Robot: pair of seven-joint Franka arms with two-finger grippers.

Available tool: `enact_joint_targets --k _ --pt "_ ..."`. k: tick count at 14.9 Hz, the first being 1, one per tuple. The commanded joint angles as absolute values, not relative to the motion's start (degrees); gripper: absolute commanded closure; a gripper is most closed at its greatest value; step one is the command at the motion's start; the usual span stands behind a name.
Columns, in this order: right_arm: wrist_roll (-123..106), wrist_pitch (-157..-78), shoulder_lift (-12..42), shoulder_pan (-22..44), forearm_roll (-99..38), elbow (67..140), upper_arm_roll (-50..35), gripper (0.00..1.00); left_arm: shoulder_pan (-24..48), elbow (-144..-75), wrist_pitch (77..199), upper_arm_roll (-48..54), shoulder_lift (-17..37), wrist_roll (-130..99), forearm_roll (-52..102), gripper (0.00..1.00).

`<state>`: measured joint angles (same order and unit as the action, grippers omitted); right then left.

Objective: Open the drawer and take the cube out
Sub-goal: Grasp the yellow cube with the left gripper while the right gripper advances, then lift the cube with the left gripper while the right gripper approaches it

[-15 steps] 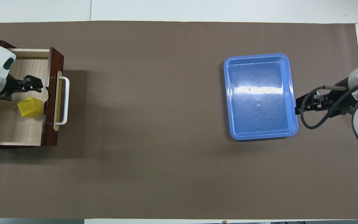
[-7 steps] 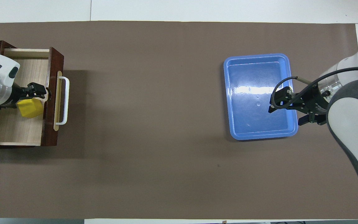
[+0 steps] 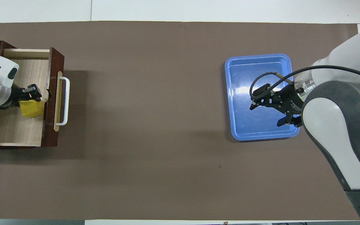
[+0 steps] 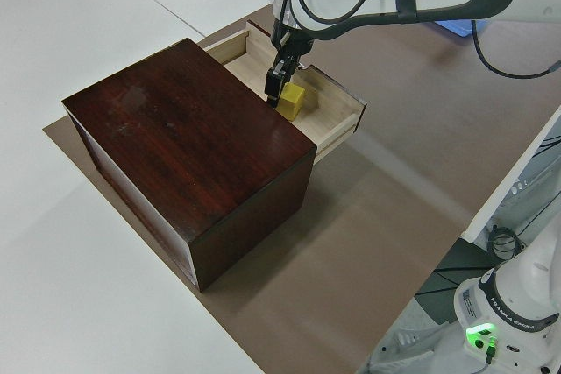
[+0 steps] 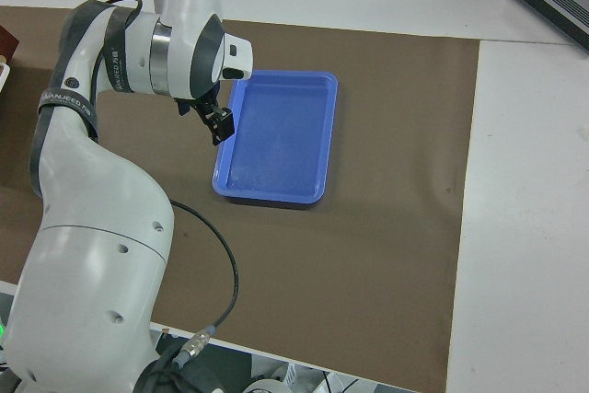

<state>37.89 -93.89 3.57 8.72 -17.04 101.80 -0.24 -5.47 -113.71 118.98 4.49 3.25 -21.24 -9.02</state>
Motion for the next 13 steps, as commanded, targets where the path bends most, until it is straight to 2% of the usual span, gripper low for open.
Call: enact_joint_targets --k 1,3,5,9,13 --pt "40.0 -95.7 3.8 9.4 -19.5 103.0 -0.3 0.00 -5.8 -106.8 111.8 4.8 5.3 -21.7 -8.3 1.00" --pt "42.3 -97.1 4.1 9.9 -19.7 103.0 -0.4 0.00 -5.0 -97.0 103.0 5.0 8.2 -24.6 -8.2 1.00" --pt "44.8 -98.1 5.0 10.8 -22.1 103.0 -0.3 0.00 -2.8 -92.0 97.5 5.2 8.8 -31.5 -7.2 1.00" --pt "55.3 -102.9 7.2 14.6 -27.0 103.0 -0.3 0.00 4.5 -91.9 93.8 5.7 6.2 -51.9 -3.6 1.00" --pt "63.9 -109.6 8.2 18.6 -32.8 104.8 -0.3 0.00 13.0 -94.9 99.9 5.8 4.9 -79.3 0.2 1.00"
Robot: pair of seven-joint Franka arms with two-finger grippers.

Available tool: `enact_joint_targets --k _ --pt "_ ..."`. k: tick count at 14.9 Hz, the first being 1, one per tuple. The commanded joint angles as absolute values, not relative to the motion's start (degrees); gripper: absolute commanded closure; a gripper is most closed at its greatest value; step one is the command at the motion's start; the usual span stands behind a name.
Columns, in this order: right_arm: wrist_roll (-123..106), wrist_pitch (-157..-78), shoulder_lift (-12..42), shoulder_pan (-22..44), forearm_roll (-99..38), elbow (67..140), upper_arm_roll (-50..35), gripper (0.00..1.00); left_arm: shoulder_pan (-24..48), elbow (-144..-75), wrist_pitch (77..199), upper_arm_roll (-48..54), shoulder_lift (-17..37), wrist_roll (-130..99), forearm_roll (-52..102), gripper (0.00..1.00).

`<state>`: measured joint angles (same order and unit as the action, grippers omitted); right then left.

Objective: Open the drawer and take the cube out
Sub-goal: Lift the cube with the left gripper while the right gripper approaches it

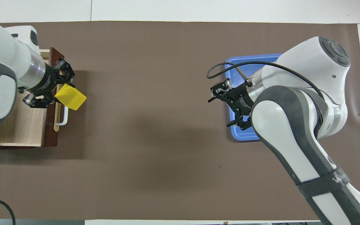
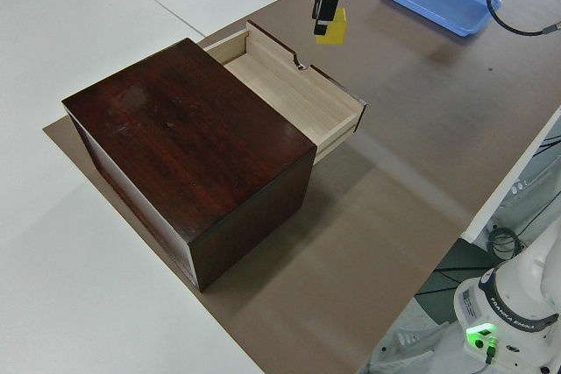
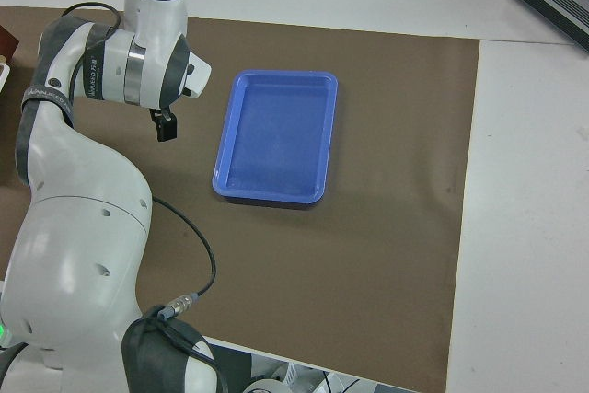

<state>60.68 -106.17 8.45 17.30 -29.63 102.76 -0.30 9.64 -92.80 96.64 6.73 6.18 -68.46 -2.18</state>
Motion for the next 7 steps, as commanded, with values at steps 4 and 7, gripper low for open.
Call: enact_joint_targets --k 4,7 --pt "69.6 -115.9 9.7 21.3 -39.6 106.4 -0.3 0.00 21.5 -102.7 108.5 5.7 2.1 -100.5 1.7 1.00" --pt "74.7 -121.4 12.4 24.4 -44.5 106.2 -0.3 0.00 26.8 -108.1 115.0 5.7 2.8 -115.8 1.7 1.00"
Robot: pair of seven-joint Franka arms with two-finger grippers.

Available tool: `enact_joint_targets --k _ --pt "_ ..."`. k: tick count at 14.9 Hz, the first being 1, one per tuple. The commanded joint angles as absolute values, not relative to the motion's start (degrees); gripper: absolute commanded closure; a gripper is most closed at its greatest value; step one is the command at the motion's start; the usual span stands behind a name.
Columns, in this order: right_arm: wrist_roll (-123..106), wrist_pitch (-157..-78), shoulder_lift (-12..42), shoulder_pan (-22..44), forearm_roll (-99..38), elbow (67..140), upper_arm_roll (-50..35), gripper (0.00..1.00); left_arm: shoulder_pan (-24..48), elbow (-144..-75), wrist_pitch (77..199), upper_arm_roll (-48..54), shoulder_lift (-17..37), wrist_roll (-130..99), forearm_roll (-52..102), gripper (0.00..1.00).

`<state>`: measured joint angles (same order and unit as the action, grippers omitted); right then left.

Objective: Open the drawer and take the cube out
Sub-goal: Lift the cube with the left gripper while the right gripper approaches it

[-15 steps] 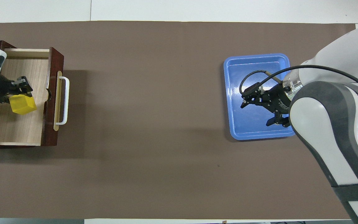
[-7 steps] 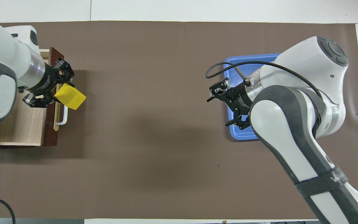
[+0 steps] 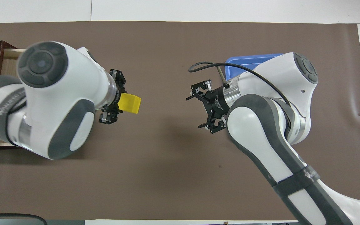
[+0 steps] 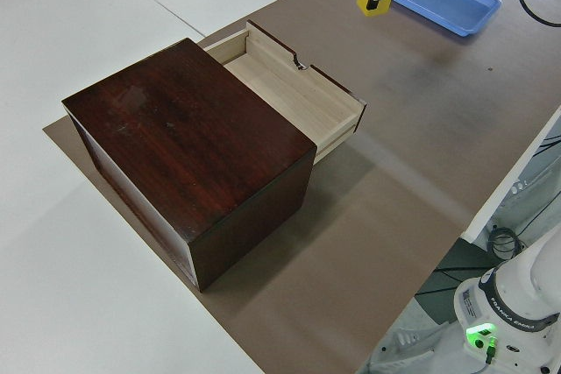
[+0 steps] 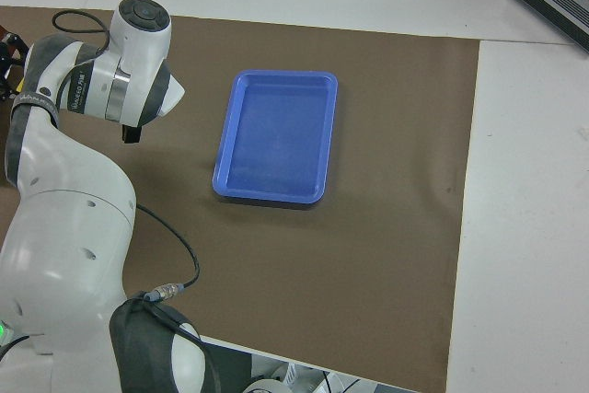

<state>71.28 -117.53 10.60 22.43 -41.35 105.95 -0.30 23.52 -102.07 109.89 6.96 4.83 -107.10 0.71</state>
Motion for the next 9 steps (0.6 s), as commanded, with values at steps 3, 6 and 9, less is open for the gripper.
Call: enact_joint_targets --k 3,6,9 --pt "75.4 -125.5 14.5 27.9 -46.1 106.2 -0.3 0.00 27.6 -110.9 119.5 5.8 2.9 -128.1 1.7 1.00" --pt "75.4 -126.2 16.0 27.6 -48.8 105.8 -0.3 0.00 29.1 -111.1 119.5 5.7 2.8 -131.7 1.7 1.00" --pt "75.3 -129.3 18.0 28.7 -53.4 105.6 -0.3 0.00 29.7 -110.9 119.7 5.7 2.9 -133.9 1.7 1.00"
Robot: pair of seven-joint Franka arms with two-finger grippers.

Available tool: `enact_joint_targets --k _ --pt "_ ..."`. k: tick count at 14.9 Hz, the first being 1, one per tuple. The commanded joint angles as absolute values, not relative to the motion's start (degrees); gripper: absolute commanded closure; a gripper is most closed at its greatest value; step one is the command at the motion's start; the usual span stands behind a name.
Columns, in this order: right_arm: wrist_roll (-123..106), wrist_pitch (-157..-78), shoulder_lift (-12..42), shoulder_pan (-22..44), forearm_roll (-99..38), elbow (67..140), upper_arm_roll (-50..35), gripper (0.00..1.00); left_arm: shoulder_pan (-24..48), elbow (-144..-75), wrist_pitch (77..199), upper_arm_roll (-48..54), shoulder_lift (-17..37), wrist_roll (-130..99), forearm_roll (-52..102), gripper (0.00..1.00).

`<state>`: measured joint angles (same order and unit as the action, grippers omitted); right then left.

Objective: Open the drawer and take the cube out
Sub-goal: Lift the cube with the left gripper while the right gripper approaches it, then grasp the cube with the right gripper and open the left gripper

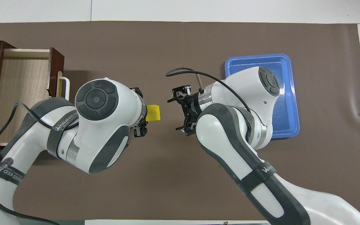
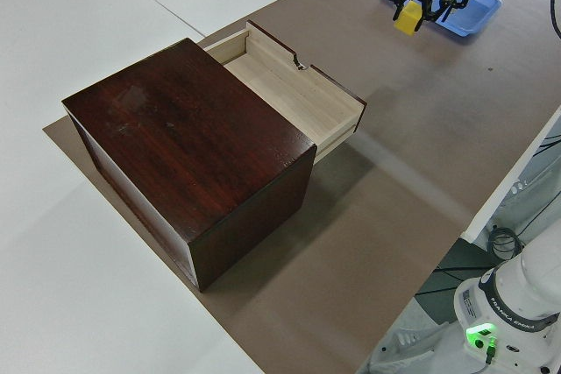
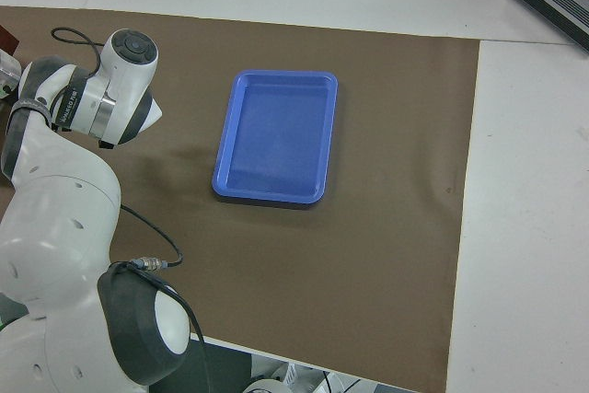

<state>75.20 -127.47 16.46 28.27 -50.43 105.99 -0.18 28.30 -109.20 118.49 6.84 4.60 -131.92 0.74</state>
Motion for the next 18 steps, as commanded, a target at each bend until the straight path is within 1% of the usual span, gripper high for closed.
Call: enact_joint_targets --k 1,2,7,15,16,17,18 --pt "75.1 -129.5 18.2 29.6 -53.4 105.6 -0.3 0.00 29.7 -111.0 119.6 5.7 2.8 -134.0 1.7 1.00" --pt "74.9 -129.6 18.3 30.9 -53.4 105.6 -0.3 0.00 30.0 -111.1 119.5 5.7 2.8 -134.0 1.6 1.00" --pt "75.0 -129.4 18.4 31.1 -53.4 104.4 -0.3 0.00 30.8 -111.9 119.5 5.7 2.9 -133.9 1.5 1.00" --pt "75.1 -129.5 18.5 31.1 -53.4 104.5 -0.3 0.00 30.8 -112.1 119.5 5.7 2.9 -133.6 1.5 1.00" --pt "75.3 -129.4 18.5 31.0 -53.4 104.5 -0.3 0.07 30.8 -112.1 119.5 5.7 2.9 -133.4 1.5 1.00" --pt "75.3 -129.4 18.5 31.0 -53.5 104.5 -0.3 0.23 30.8 -112.2 119.5 5.7 2.9 -133.4 1.5 1.00" --pt "75.4 -129.3 18.5 31.0 -53.6 104.5 -0.3 0.58 30.8 -112.1 119.5 5.7 2.8 -133.3 1.5 1.00"
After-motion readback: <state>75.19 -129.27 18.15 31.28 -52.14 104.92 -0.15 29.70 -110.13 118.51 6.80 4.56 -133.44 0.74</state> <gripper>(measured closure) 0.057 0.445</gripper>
